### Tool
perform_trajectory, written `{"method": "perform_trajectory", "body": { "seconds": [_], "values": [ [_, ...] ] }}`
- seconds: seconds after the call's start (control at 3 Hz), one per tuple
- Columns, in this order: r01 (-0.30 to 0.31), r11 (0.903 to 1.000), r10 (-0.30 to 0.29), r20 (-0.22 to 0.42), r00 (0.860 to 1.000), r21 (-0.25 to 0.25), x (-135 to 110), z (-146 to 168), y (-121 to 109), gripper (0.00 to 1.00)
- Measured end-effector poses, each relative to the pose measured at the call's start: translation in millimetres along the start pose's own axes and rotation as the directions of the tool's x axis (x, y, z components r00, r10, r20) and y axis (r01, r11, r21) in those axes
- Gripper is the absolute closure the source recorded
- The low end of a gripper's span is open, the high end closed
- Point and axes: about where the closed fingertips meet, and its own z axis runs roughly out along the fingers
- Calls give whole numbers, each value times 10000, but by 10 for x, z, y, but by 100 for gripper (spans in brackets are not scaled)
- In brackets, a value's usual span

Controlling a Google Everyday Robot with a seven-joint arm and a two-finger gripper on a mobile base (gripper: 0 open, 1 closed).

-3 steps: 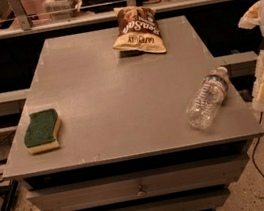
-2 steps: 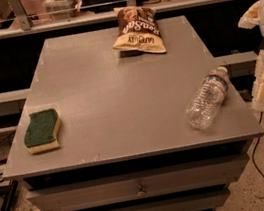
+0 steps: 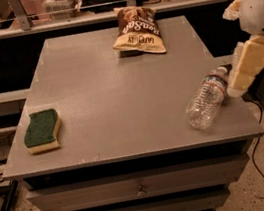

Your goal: Pick brown chip bag

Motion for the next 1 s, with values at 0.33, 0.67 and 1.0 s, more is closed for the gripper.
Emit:
{"method": "perform_trajectory", "body": {
  "seconds": [0.33, 0.67, 1.0],
  "values": [
    [-436, 9984, 413, 604, 9973, 372, -67, 174, -275, 0],
    [-950, 9938, 874, 1232, 9885, 572, -207, 493, -659, 0],
    [-950, 9938, 874, 1232, 9885, 572, -207, 493, -659, 0]
  ]
}}
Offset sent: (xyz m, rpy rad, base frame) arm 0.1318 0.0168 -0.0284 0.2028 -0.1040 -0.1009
